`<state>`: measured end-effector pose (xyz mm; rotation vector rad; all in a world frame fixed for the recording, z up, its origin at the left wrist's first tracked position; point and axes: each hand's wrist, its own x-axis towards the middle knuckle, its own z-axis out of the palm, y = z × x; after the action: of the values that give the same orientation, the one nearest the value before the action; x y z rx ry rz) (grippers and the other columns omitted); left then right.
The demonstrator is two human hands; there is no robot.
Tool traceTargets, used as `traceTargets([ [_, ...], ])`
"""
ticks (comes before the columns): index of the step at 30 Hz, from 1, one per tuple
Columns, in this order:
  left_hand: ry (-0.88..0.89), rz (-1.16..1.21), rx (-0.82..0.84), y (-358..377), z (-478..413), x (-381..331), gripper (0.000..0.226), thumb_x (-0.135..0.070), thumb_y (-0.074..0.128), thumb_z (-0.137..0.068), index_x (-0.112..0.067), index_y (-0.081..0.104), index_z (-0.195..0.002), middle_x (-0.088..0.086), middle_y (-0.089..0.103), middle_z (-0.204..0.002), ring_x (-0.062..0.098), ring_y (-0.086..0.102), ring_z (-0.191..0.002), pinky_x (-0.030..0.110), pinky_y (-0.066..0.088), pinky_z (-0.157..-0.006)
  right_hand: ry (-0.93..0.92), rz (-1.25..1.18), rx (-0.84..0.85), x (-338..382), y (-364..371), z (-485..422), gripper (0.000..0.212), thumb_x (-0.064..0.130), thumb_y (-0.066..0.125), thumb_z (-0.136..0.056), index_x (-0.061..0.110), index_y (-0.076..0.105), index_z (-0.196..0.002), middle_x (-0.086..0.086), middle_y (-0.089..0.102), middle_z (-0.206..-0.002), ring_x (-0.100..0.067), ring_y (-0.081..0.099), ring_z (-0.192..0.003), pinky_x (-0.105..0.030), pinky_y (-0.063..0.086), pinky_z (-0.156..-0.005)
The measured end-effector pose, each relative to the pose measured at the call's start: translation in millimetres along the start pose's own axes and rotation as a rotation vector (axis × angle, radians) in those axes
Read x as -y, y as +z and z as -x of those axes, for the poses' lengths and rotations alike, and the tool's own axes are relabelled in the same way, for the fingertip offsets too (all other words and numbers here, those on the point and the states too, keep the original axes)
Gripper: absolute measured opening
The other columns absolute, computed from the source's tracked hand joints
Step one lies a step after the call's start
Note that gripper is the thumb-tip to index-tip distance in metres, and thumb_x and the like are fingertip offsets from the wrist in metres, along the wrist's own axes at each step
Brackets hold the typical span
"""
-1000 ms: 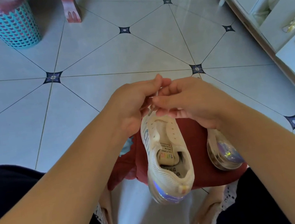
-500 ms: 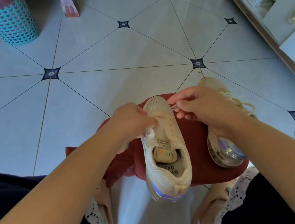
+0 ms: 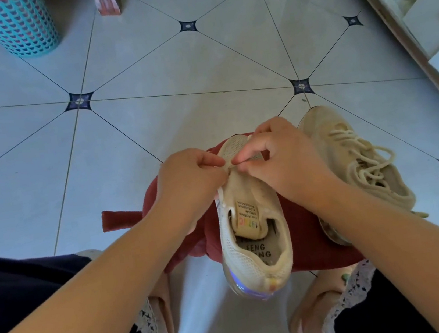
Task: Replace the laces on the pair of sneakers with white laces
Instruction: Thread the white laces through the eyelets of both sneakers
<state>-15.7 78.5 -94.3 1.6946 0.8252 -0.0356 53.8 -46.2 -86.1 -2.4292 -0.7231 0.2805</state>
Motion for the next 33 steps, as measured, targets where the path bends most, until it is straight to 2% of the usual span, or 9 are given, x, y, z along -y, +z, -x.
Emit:
traceTargets([
  [2,0.015,0.001,-0.018,1.1,-0.1,1.9,0.015,-0.005,0.066,-0.073,-0.02,0.068,-0.075,0.0,0.066,-0.065,0.019,0.065,-0.065,0.034,0.053,-0.064,-0.046,0.084,-0.071,-0.7,5.6,-0.4,0.006,0.023,0.072,-0.077,0.027,0.075,-0.081,0.01,0.044,-0.101,-0.009,0.039,-0.099,-0.014,0.025,-0.078],
  [7,0.005,0.05,-0.058,1.3,-1.0,3.1,0.019,-0.003,0.068,-0.07,-0.022,0.066,-0.068,0.003,0.069,-0.072,0.021,0.068,-0.077,0.042,0.055,-0.081,-0.178,0.202,0.005,0.8,3.8,-2.6,0.012,0.016,0.065,-0.081,0.022,0.075,-0.08,0.008,0.066,-0.082,-0.015,0.053,-0.089,-0.025,0.039,-0.08],
  [13,0.014,0.101,-0.093,2.4,0.4,6.9,0.021,-0.003,0.07,-0.067,-0.023,0.064,-0.065,0.001,0.069,-0.069,0.021,0.068,-0.077,0.044,0.055,-0.078,-0.2,0.367,0.064,5.9,3.8,-1.3,0.019,0.018,0.054,-0.083,0.019,0.073,-0.079,-0.002,0.062,-0.076,-0.019,0.048,-0.084,-0.037,0.045,-0.072],
  [16,0.049,0.086,-0.112,3.5,1.6,8.1,0.019,-0.006,0.072,-0.067,-0.024,0.064,-0.066,-0.004,0.068,-0.062,0.017,0.068,-0.071,0.043,0.056,-0.076,-0.247,0.458,0.077,5.3,7.7,-0.4,0.022,0.021,0.051,-0.084,0.018,0.072,-0.082,-0.002,0.059,-0.076,-0.018,0.043,-0.079,-0.036,0.044,-0.069],
  [19,0.053,0.078,-0.102,3.4,0.7,9.4,0.018,-0.008,0.072,-0.068,-0.024,0.065,-0.068,-0.006,0.068,-0.062,0.015,0.068,-0.07,0.042,0.057,-0.075,-0.182,0.28,0.037,2.7,10.9,2.6,0.015,0.02,0.059,-0.083,0.02,0.074,-0.084,0.001,0.066,-0.08,-0.016,0.055,-0.08,-0.026,0.04,-0.071],
  [24,0.051,0.092,-0.068,1.9,-0.3,11.8,0.016,-0.008,0.07,-0.071,-0.023,0.066,-0.071,-0.002,0.07,-0.067,0.017,0.069,-0.073,0.041,0.056,-0.078,-0.011,0.005,-0.003,-1.5,16.6,2.7,0.01,0.021,0.066,-0.079,0.027,0.074,-0.081,0.014,0.069,-0.081,0.0,0.057,-0.078,-0.01,0.039,-0.074],
  [27,0.035,0.122,-0.055,1.1,0.3,12.2,0.016,-0.005,0.068,-0.072,-0.022,0.066,-0.072,0.002,0.07,-0.069,0.021,0.069,-0.077,0.041,0.056,-0.078,0.068,-0.112,-0.024,-2.2,20.5,4.2,0.011,0.02,0.066,-0.077,0.029,0.073,-0.078,0.017,0.068,-0.077,0.001,0.061,-0.078,-0.017,0.047,-0.076],
  [29,0.005,0.174,-0.036,0.8,0.3,11.0,0.015,-0.004,0.066,-0.075,-0.018,0.065,-0.074,0.005,0.07,-0.073,0.022,0.07,-0.076,0.034,0.057,-0.068,0.114,-0.183,-0.022,-3.0,21.2,4.8,0.015,0.02,0.067,-0.076,0.034,0.069,-0.071,0.021,0.066,-0.072,0.005,0.061,-0.076,-0.018,0.049,-0.076],
  [33,-0.112,0.369,0.04,1.9,-0.4,9.3,0.009,0.002,0.058,-0.084,-0.006,0.063,-0.087,0.01,0.069,-0.08,0.009,0.068,-0.061,0.017,0.053,-0.051,0.14,-0.211,0.012,-6.4,22.2,4.4,0.017,0.023,0.072,-0.075,0.036,0.066,-0.066,0.022,0.065,-0.066,0.008,0.06,-0.072,-0.016,0.049,-0.072],
])
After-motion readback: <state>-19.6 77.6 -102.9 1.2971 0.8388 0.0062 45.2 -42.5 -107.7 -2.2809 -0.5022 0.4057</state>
